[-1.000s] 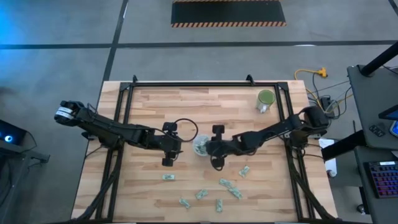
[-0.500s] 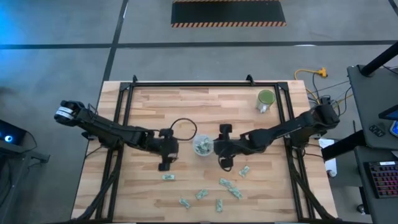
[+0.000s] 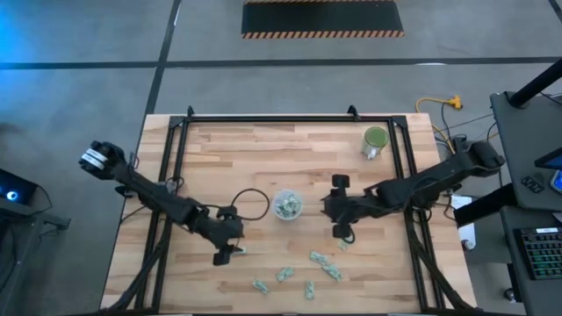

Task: Pick and place Stevia / Truvia into bins
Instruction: Put the light green stevia packet into the transparent container

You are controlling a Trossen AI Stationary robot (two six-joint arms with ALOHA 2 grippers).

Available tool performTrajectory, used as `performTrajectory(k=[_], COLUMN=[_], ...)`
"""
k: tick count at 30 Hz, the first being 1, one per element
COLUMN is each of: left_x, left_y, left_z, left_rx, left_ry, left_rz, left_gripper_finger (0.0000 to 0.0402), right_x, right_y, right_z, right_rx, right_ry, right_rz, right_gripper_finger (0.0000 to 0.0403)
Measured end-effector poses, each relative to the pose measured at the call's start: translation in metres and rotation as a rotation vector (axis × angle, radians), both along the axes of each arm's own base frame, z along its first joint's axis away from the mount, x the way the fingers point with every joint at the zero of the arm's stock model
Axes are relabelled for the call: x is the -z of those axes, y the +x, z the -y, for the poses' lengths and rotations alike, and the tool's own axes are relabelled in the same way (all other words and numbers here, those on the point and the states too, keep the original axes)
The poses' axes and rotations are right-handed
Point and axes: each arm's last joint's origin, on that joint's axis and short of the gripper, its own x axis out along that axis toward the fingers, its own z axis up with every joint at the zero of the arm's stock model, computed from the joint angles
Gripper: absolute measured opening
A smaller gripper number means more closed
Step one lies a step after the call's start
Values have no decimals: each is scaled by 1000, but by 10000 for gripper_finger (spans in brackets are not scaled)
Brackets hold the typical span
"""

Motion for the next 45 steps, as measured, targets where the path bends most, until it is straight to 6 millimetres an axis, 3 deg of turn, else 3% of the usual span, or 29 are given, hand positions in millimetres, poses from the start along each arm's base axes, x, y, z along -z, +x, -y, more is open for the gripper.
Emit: performTrajectory(k=[7, 13, 23, 45], left_x=[18, 39, 52, 52], left_y=[5, 9, 9, 9], left_z=[7, 11, 17, 20], left_rx=[12, 11, 3, -10], left_ry=[2, 7, 26, 186], left_rz=[5, -89, -134, -63], left_gripper_finger=[198, 198, 194, 33], right_x=[3, 3, 6, 7], right_y=[-12, -12, -11, -11], right_z=[4, 4, 4, 4], right_rx=[23, 22, 17, 17], right_ry=[28, 28, 17, 16], right_rz=[29, 30, 12, 9], right_gripper_finger=[137, 130, 129, 113])
